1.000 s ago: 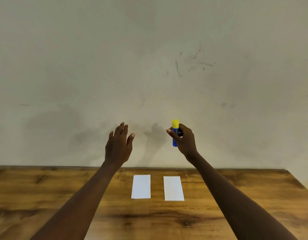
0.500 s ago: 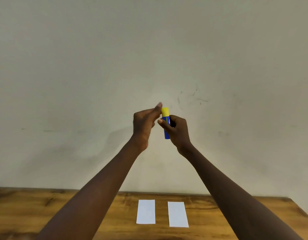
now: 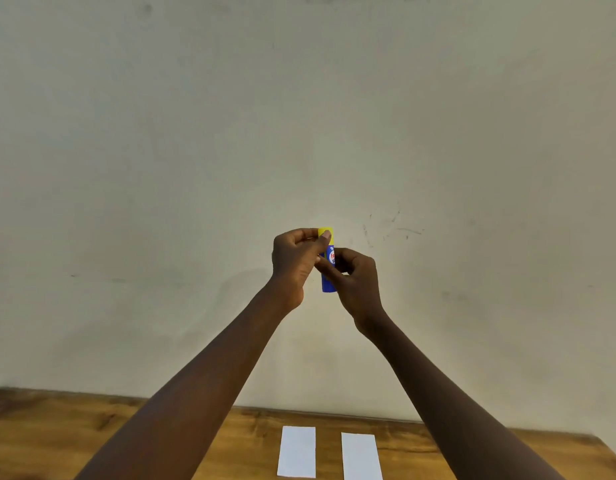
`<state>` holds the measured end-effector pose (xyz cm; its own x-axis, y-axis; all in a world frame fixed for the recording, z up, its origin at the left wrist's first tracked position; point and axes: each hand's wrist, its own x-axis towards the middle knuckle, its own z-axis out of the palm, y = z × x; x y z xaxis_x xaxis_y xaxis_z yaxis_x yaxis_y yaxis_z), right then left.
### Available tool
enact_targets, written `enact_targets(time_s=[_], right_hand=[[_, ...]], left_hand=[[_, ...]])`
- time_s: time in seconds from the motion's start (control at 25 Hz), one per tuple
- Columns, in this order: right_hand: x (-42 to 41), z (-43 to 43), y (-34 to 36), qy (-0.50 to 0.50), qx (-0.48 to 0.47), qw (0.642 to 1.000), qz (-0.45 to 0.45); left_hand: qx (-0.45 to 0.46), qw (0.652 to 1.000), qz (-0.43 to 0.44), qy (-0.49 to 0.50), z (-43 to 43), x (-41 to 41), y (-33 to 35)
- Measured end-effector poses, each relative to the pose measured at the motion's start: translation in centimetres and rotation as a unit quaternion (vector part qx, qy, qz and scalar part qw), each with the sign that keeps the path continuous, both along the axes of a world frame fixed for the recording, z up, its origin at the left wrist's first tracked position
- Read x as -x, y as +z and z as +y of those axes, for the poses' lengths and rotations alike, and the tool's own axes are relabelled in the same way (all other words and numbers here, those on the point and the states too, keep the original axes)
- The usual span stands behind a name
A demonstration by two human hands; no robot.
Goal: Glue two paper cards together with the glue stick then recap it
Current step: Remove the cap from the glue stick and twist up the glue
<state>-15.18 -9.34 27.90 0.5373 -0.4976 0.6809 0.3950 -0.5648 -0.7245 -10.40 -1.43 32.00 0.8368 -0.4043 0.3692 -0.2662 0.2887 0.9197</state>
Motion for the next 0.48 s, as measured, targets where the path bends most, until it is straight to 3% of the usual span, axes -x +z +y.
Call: enact_targets(time_s=[0.48], right_hand=[[0.5, -1.1, 0.3, 0.010, 0.025, 0.999, 0.046]], left_hand=[[-0.025, 0.996, -0.051, -0.073, -0.4, -0.1, 0.1]])
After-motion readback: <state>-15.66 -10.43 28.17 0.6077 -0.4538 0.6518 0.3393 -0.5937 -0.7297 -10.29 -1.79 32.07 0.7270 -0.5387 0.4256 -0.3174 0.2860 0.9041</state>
